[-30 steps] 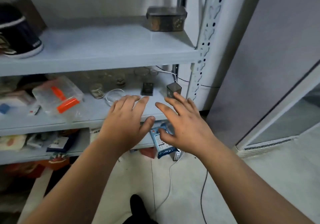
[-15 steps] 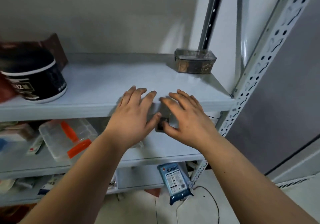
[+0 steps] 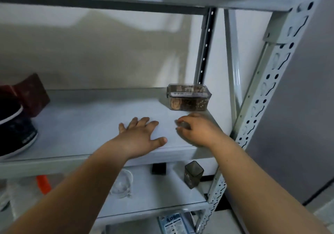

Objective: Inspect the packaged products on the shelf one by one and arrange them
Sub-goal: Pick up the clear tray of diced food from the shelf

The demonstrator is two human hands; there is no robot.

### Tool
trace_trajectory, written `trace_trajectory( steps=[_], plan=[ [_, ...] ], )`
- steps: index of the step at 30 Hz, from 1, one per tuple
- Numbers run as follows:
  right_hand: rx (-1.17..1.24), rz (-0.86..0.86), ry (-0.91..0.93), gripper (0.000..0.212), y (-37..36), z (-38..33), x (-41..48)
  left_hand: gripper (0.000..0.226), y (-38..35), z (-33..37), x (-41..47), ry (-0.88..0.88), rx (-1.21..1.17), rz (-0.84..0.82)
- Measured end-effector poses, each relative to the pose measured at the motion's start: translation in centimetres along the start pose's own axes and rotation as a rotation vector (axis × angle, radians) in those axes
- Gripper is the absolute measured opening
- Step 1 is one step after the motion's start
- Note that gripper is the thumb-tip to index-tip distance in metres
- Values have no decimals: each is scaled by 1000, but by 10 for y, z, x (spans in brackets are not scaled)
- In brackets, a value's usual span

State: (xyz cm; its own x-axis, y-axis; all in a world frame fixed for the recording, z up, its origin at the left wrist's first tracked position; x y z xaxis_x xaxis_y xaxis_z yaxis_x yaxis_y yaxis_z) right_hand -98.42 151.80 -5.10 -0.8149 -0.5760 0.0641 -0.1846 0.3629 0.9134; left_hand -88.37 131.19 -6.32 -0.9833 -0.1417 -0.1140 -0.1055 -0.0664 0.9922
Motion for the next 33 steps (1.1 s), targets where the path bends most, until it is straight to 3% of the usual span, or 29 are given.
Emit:
trace_trajectory(
  steps=[5,10,14,17,20,22,26,28,31,33],
  plan=[
    [73,27,50,46,-5,11,13,92,15,6,63,92,-18,-67],
    [59,16,80,44,-3,14,14,120,27,10,122,125,-140,15],
    [36,15,106,42,-3,14,14,141,35,12,152,45,-543,149],
    [22,22,123,43,-4,15,14,122,35,14,164,-114,-833,234],
    [22,28,130,43,-5,16,16,96,35,20,170,-196,-867,257],
    [23,35,128,43,-5,16,17,76,35,21,172,-205,-869,270],
    [52,37,123,44,-5,17,17,63,32,22,168,-153,-939,333],
    [202,34,104,40,-4,16,19,61,33,19,162,-127,-1010,401],
    [683,166,3,12,2,10,28,61,41,-2,149,-114,-1033,551],
    [909,308,-114,23,9,4,43,63,50,-23,133,-98,-1016,667]
  ],
)
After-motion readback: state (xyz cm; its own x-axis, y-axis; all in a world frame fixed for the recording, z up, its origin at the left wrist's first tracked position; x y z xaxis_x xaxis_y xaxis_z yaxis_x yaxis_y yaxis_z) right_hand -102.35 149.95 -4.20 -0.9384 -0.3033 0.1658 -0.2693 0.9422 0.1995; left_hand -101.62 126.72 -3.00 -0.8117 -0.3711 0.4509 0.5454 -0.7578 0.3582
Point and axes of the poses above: each hand's wrist, its own x-axis towards the middle knuckle, its own y-axis out of the back of the hand, z = x × y, the point moved 1 cm from there along x, towards the middle knuckle, and after that the axes turned 6 degrees about x, right-handed, at the moved point
